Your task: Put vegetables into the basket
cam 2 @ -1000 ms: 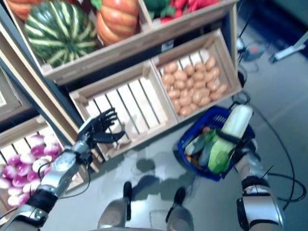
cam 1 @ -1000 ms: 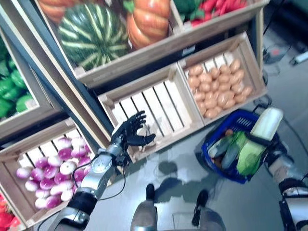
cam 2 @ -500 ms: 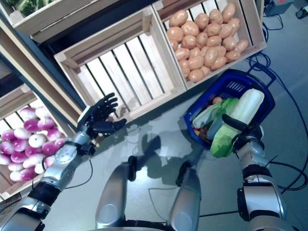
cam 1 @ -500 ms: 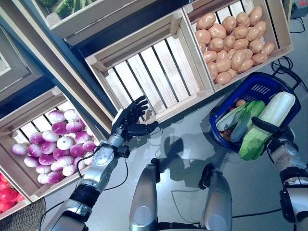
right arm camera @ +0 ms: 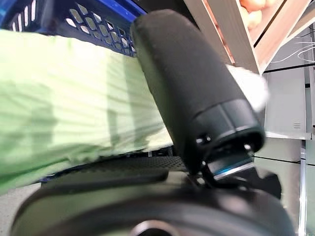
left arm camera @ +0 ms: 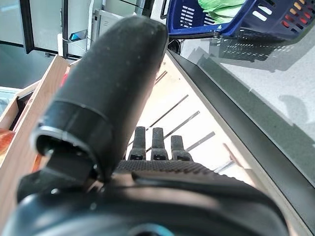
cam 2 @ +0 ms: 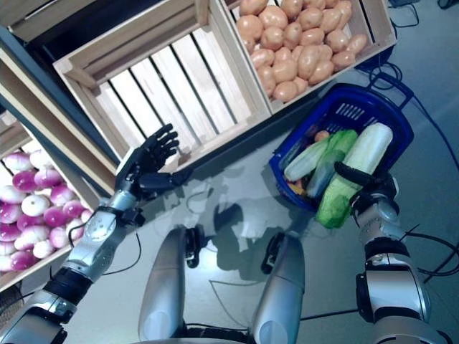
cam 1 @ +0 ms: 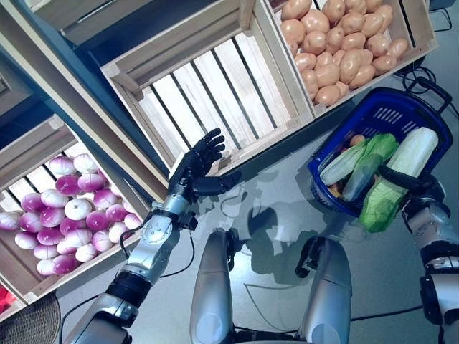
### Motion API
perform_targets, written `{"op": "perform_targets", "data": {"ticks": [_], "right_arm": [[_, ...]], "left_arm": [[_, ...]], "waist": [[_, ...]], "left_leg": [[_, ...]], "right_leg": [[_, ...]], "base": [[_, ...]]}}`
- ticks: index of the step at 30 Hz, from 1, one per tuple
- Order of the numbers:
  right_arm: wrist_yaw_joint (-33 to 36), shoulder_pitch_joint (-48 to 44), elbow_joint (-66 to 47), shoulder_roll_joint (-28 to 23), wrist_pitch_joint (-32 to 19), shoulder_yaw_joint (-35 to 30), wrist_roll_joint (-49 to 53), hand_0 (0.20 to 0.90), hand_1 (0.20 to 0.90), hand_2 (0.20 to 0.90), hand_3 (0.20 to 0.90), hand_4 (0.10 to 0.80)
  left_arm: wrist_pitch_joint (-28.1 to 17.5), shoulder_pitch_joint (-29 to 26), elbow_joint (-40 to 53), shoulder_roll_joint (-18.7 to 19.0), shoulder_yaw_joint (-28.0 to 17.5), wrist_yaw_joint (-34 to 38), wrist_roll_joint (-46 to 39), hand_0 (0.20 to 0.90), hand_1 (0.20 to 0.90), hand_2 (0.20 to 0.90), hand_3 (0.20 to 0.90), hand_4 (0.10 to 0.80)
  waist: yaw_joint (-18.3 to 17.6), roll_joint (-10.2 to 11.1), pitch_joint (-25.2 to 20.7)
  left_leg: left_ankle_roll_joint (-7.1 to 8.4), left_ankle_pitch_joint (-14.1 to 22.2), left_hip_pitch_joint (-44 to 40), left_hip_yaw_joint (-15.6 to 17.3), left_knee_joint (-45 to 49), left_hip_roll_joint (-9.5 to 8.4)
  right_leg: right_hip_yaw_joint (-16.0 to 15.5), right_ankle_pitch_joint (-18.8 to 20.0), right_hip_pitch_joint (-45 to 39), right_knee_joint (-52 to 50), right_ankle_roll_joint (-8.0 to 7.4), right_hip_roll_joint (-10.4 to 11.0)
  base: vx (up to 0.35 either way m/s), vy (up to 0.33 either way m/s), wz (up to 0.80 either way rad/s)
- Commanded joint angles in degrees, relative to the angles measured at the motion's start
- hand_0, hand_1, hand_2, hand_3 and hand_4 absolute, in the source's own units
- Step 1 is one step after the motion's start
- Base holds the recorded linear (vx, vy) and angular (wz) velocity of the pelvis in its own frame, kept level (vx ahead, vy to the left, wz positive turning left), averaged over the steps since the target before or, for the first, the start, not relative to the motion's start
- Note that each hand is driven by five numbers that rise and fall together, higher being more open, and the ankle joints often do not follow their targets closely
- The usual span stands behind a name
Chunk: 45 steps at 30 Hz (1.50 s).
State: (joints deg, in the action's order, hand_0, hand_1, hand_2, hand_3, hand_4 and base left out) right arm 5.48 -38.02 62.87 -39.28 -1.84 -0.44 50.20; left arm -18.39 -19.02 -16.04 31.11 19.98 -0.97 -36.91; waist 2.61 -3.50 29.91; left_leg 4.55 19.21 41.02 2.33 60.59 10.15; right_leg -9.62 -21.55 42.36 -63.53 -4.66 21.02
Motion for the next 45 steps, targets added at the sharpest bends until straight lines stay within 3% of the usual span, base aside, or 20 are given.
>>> {"op": "perform_targets", "data": {"ticks": [1, 2, 14, 17, 20, 25, 31, 36, 40, 45], "right_arm": [[-1.96, -3.83, 0.57, -7.26, -6.39, -0.9, 2.83, 0.9, 0.9, 0.9, 0.9, 0.8], [-2.54, -3.64, 0.56, -7.39, -6.39, -1.05, 2.81, 0.9, 0.9, 0.9, 0.9, 0.8], [-5.17, -1.44, -0.45, -7.73, -4.17, -0.4, 1.1, 0.9, 0.9, 0.9, 0.9, 0.8], [-5.64, -0.43, -1.02, -6.83, -3.73, -0.12, 0.68, 0.9, 0.9, 0.9, 0.9, 0.8], [-7.84, 1.62, -1.46, -4.59, -2.97, 0.17, -0.07, 0.9, 0.9, 0.9, 0.9, 0.8], [-11.02, 5.13, -1.47, 1.26, -1.98, 0.98, -2.22, 0.9, 0.9, 0.9, 0.9, 0.8], [-15.56, 13.39, -3.97, 8.61, -1.95, 2.22, -3.36, 0.9, 0.9, 0.9, 0.9, 0.8], [-16.42, 21.77, -8.84, 15.01, -4.19, 3.04, -3.86, 0.9, 0.9, 0.9, 0.9, 0.8], [-13.88, 26.87, -13.72, 21.22, -5.66, 4.06, 0.45, 0.9, 0.9, 0.9, 0.9, 0.8], [-13.24, 31.68, -19.93, 27.86, -7.25, 8.13, -2.34, 0.9, 0.9, 0.9, 0.9, 0.8]], "left_arm": [[-8.04, -3.92, 5.68, 2.84, -0.48, -0.51, -3.17, 0.9, 0.9, 0.9, 0.9, 0.8], [-8.02, -3.9, 5.44, 3.11, -0.5, -0.87, -3.68, 0.9, 0.9, 0.9, 0.9, 0.8], [-7.17, -3.7, 4.69, 4.43, -0.53, -2.56, -5.85, 0.9, 0.9, 0.9, 0.9, 0.8], [-6.78, -3.23, 4.22, 4.48, -0.95, -3.07, -5.19, 0.9, 0.9, 0.9, 0.9, 0.8], [-5.38, -2.19, 2.78, 3.87, -1.52, -4.42, -3.93, 0.9, 0.9, 0.9, 0.9, 0.8], [-2.48, -0.7, -0.43, 0.64, -2.45, -5.49, -0.3, 0.9, 0.9, 0.9, 0.9, 0.8], [-0.44, 3.32, -4.09, -3.79, -2.87, -6.3, 4.49, 0.9, 0.9, 0.9, 0.9, 0.8], [-1.66, 7.81, -6.54, -6.3, -2.94, -6.81, 6.87, 0.9, 0.9, 0.9, 0.9, 0.8], [-3.42, 11.59, -8.62, -7.8, -3.3, -7.17, 8.47, 0.9, 0.9, 0.9, 0.9, 0.8], [-4.15, 14.93, -12.65, -9.98, -2.58, -4.75, 13.96, 0.9, 0.9, 0.9, 0.9, 0.8]], "waist": [[0.46, 0.43, -2.32], [0.4, 0.62, -2.49], [0.99, 2.57, -5.9], [1.23, 2.98, -6.94], [1.69, 3.7, -9.48], [1.94, 4.98, -15.09], [1.91, 5.09, -21.52], [1.46, 4.76, -23.94], [0.76, 4.53, -25.02], [-0.34, 4.4, -25.64]], "left_leg": [[-2.06, 6.19, -4.16, 0.89, 2.91, 0.72], [-2.29, 4.43, -3.97, 1.14, 1.94, 0.8], [-1.32, 0.13, -11.9, 1.82, -9.55, 2.07], [-1.03, -2.18, -14.59, 2.08, -14.06, 2.3], [-0.8, -6.75, -19.81, 2.7, -22.97, 1.85], [-0.1, -14.22, -29.35, 5.6, -38.69, 0.14], [0.37, -20.51, -38.96, 7.4, -54.76, -1.65], [0.19, -22.64, -43.74, 7.98, -62.63, -2.27], [0.13, -22.85, -45.77, 8.5, -65.32, -2.5], [0.0, -22.34, -46.42, 8.97, -65.59, -2.77]], "right_leg": [[-0.58, 1.07, -4.92, 0.16, 1.85, 0.63], [-0.9, 2.58, -4.8, 1.22, 2.37, 0.69], [-1.2, 6.42, -11.88, 9.91, 0.8, -0.59], [-1.83, 8.07, -14.77, 13.74, 0.7, -1.2], [-3.11, 11.49, -20.41, 22.32, 0.45, -2.43], [-5.08, 17.05, -31.48, 40.72, -0.1, -6.4], [-5.61, 22.54, -41.95, 57.13, -1.43, -8.82], [-4.94, 25.31, -45.8, 63.51, -2.12, -9.67], [-4.88, 26.61, -47.52, 66.76, -2.19, -10.4], [-3.92, 27.11, -47.96, 68.07, -2.14, -11.08]], "base": [[-0.049, 0.005, 0.0], [-0.041, 0.011, 0.0], [0.029, 0.002, 0.0], [0.048, -0.008, 0.03], [0.115, -0.001, -0.05], [0.172, -0.009, -0.09], [0.209, 0.024, -0.06], [0.13, 0.042, -0.01], [0.064, 0.028, -0.04], [0.042, 0.028, -0.01]]}}
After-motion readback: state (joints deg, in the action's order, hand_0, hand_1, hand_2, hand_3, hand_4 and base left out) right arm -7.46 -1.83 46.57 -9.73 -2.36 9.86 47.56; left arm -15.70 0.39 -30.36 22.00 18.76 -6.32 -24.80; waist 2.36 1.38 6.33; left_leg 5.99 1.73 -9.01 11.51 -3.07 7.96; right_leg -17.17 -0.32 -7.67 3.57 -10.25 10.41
